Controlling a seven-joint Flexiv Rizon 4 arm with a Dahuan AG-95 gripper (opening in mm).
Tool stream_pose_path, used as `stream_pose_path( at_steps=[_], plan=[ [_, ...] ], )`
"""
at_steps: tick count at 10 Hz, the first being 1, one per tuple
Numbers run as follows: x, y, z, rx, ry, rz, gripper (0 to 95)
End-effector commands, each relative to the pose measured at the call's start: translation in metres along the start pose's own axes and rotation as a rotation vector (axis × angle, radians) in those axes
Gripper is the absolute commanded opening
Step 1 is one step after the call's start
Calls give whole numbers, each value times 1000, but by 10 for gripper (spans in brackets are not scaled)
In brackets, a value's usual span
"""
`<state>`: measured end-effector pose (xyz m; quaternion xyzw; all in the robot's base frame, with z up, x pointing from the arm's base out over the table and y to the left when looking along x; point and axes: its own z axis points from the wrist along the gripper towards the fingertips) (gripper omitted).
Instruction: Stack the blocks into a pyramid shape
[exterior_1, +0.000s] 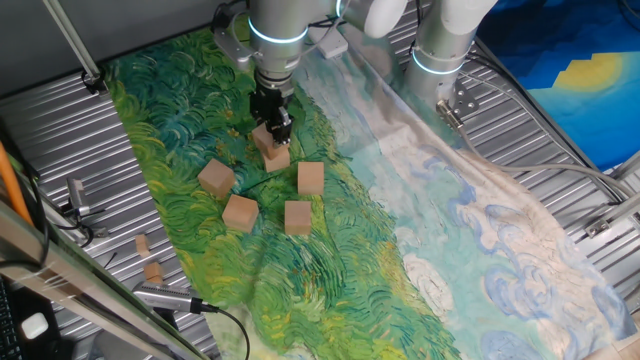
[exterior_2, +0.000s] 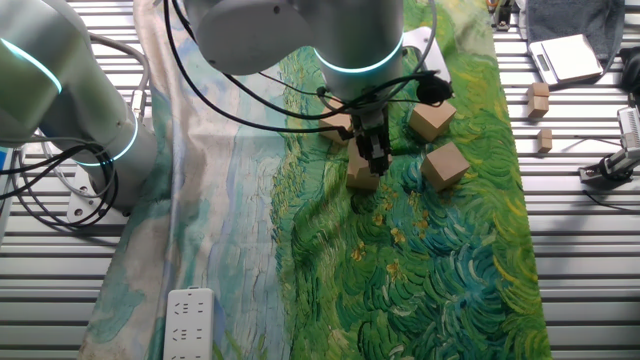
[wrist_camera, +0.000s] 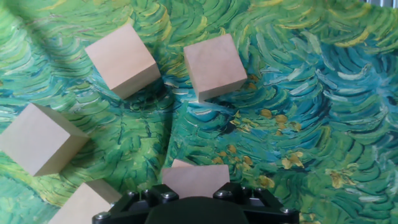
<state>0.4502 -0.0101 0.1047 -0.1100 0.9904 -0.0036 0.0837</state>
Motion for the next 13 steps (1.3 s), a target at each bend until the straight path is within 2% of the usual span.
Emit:
stream_pose_path(
  at_steps=[1,5,6,7,9,10,13],
  plan=[
    [-1,-1,1,9,-22,-21,190],
    [-1,-1,1,5,-43,-26,190],
    [-1,-1,1,2,-43,-25,380],
    [-1,-1,1,-1,-44,-25,190],
    [-1,-1,1,-10,-51,-23,190],
    [-1,-1,1,-18,-54,-23,380],
    [-1,-1,1,-43,-65,-25,380]
  ],
)
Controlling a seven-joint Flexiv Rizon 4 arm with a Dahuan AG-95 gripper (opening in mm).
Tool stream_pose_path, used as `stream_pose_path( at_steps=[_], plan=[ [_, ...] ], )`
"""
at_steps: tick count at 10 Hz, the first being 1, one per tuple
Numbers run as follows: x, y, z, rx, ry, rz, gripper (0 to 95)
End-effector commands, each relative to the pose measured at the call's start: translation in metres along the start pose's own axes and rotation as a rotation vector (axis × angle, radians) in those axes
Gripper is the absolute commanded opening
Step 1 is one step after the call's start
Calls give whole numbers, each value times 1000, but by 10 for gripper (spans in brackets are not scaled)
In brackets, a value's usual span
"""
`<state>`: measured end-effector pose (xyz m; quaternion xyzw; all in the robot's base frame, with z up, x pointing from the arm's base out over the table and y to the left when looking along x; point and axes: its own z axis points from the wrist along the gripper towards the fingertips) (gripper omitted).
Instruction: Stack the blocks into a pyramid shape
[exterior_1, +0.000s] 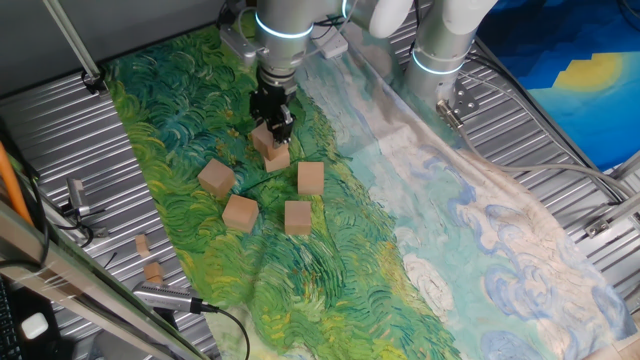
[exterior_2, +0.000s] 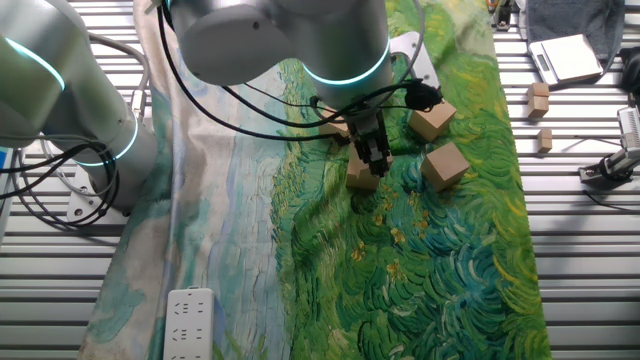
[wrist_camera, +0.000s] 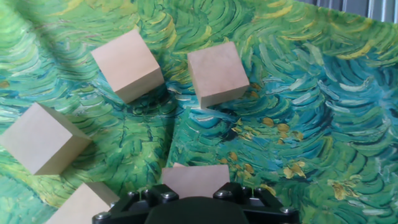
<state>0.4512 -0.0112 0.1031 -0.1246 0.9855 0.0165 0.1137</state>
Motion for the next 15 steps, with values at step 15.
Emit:
stream_pose_path(
  at_steps=[15],
  plan=[
    [-2,1,-8,-13,10,-70,570]
  ],
)
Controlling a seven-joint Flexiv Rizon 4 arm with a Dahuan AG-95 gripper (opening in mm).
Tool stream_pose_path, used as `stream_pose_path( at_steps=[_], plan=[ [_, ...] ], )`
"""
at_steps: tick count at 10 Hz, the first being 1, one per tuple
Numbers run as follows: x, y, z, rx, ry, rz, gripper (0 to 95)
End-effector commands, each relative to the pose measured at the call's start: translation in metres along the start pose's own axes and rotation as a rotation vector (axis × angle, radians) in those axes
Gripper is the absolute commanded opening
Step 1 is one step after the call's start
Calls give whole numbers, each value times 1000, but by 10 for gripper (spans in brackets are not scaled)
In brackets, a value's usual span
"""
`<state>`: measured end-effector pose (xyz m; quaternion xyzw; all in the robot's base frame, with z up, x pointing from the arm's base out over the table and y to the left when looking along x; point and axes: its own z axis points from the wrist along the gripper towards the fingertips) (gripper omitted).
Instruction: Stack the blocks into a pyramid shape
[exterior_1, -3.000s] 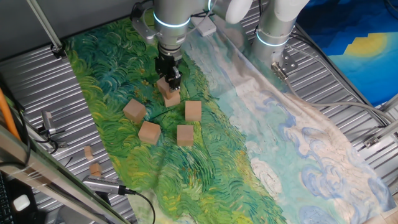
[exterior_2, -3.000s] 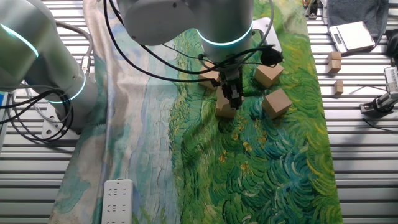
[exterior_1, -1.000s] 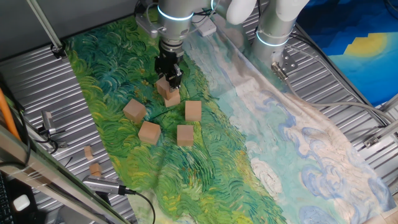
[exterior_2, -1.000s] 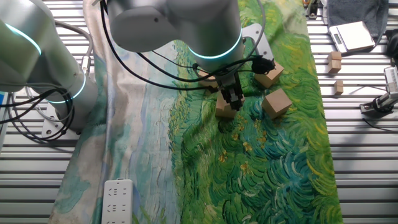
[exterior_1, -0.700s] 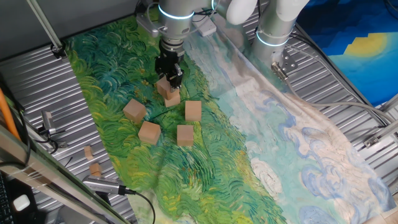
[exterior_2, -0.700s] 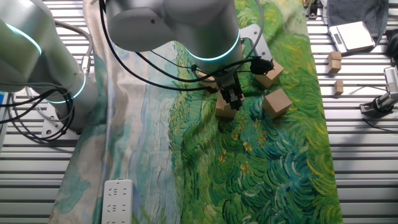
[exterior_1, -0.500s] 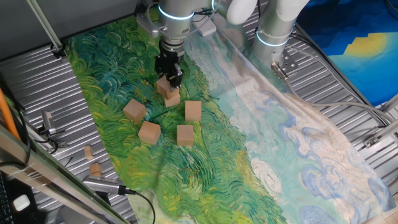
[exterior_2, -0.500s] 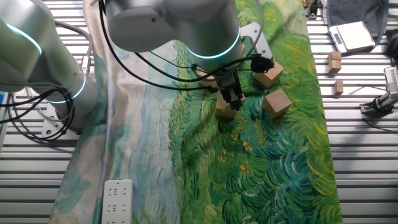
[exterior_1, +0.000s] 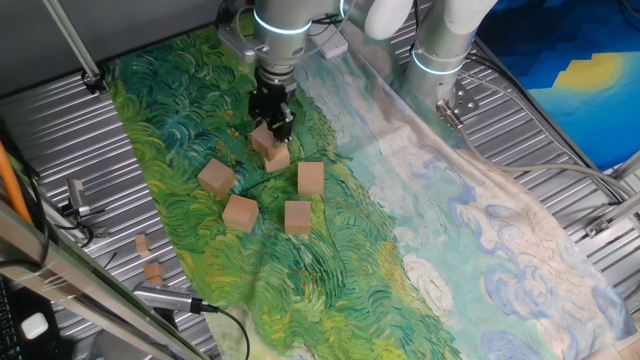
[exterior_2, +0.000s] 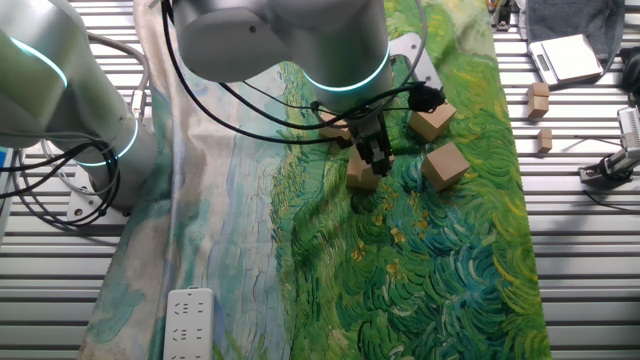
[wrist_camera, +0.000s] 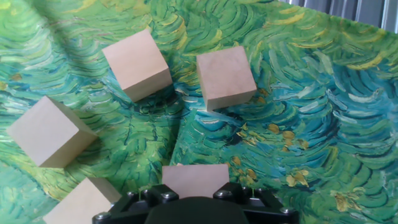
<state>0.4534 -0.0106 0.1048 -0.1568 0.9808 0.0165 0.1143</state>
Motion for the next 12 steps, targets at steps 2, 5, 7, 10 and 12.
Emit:
stream_pose_path(
  at_steps=[2,5,7,10,12],
  plan=[
    [-3,3,-17,-1,25,-18,570],
    [-7,5,-31,3,23,-31,760],
    [-9,6,-31,6,18,-20,380],
    [-20,9,-33,4,14,-7,0],
    [-35,4,-34,2,20,0,0]
  ],
)
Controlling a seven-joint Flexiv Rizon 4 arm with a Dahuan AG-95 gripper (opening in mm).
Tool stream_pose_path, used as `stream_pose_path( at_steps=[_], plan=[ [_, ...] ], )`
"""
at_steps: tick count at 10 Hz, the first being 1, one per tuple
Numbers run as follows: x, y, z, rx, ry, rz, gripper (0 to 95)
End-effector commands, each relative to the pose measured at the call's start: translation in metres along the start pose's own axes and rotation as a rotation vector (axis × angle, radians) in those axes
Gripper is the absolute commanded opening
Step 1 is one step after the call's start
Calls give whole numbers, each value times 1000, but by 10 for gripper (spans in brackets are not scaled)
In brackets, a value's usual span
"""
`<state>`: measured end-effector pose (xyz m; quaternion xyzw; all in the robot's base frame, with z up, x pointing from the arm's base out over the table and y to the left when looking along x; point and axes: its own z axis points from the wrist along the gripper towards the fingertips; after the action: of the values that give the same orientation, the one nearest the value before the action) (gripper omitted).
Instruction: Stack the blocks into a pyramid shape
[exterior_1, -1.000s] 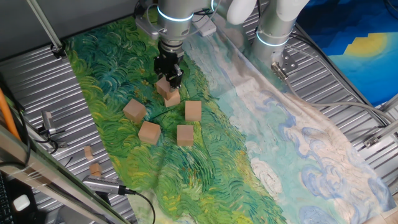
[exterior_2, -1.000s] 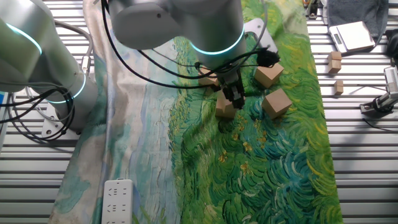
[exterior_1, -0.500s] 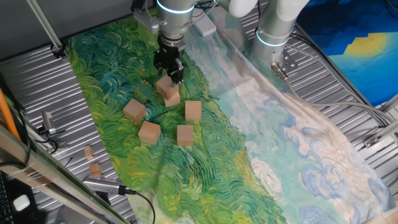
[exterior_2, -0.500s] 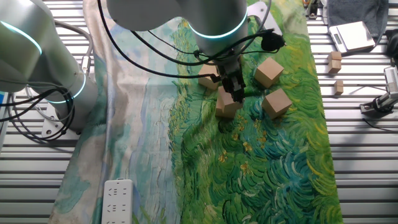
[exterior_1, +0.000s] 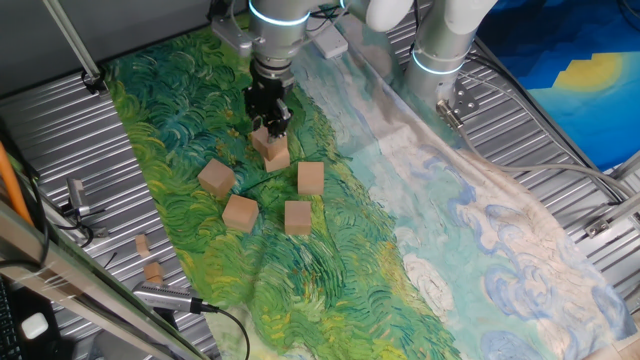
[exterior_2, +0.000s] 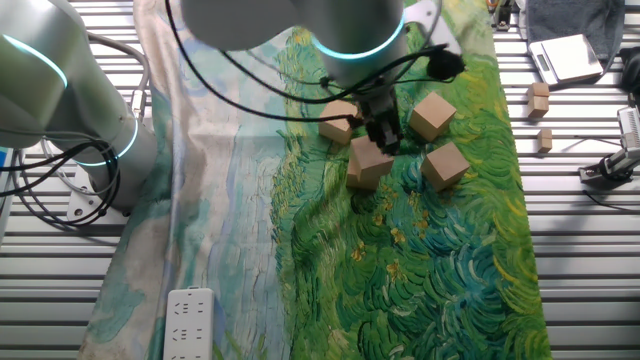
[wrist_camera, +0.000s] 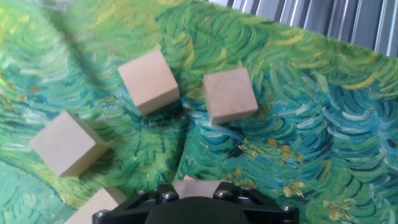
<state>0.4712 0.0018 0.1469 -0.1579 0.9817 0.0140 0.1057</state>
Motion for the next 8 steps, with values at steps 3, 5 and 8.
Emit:
stream_pose_path(
  at_steps=[3,5,8],
  plan=[
    [-27,-3,2,-1,9,57,0],
    [-39,-5,4,8,16,68,0],
    [-54,-10,13,15,19,63,0]
  ],
)
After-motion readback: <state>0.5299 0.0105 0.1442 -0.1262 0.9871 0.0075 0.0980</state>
